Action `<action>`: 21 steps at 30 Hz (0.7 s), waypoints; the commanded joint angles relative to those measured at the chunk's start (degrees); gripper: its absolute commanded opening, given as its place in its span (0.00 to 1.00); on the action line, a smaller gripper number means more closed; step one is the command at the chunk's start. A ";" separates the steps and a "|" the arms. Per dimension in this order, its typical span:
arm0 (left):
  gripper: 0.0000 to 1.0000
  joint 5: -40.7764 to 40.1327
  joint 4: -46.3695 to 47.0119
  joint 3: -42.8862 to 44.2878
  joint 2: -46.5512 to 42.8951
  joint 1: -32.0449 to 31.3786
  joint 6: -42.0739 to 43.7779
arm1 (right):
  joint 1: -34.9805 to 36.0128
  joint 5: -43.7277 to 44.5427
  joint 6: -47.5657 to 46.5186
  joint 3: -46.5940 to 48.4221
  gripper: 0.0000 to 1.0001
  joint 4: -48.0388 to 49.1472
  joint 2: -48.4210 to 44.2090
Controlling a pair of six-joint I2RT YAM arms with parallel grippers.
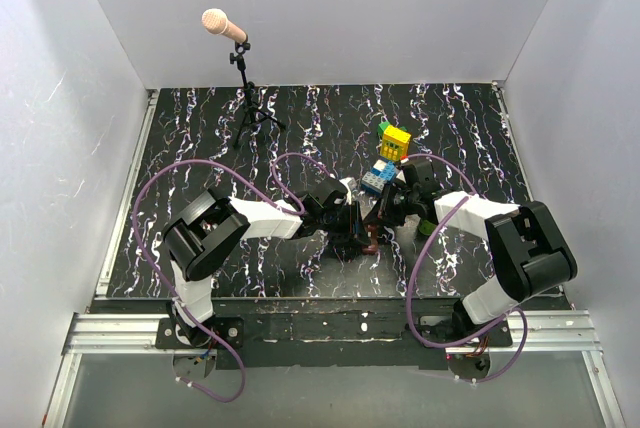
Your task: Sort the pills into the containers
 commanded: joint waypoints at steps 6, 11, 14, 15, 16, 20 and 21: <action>0.29 -5.43 -7.77 -0.81 3.55 -0.30 3.00 | -0.28 4.96 -2.84 0.51 0.01 -2.94 1.97; 0.29 -5.70 -8.12 -0.55 3.63 -0.30 3.09 | -0.28 6.37 -3.72 0.07 0.01 -4.08 2.59; 0.29 -5.70 -8.12 -0.46 3.72 -0.30 3.09 | -0.28 7.08 -3.81 -0.28 0.01 -4.61 2.85; 0.29 -5.79 -8.12 -0.46 3.72 -0.30 3.09 | -0.28 7.51 -3.99 -0.37 0.01 -4.70 2.85; 0.29 -5.79 -8.21 -0.46 3.72 -0.30 3.09 | -0.19 7.60 -3.99 -0.46 0.01 -4.70 2.76; 0.29 -5.87 -8.30 -0.46 3.55 -0.30 3.00 | -0.19 8.66 -4.16 -0.63 0.01 -5.31 2.94; 0.29 -5.87 -8.30 -0.46 3.46 -0.30 3.09 | -0.19 8.57 -4.16 -0.63 0.01 -5.14 2.85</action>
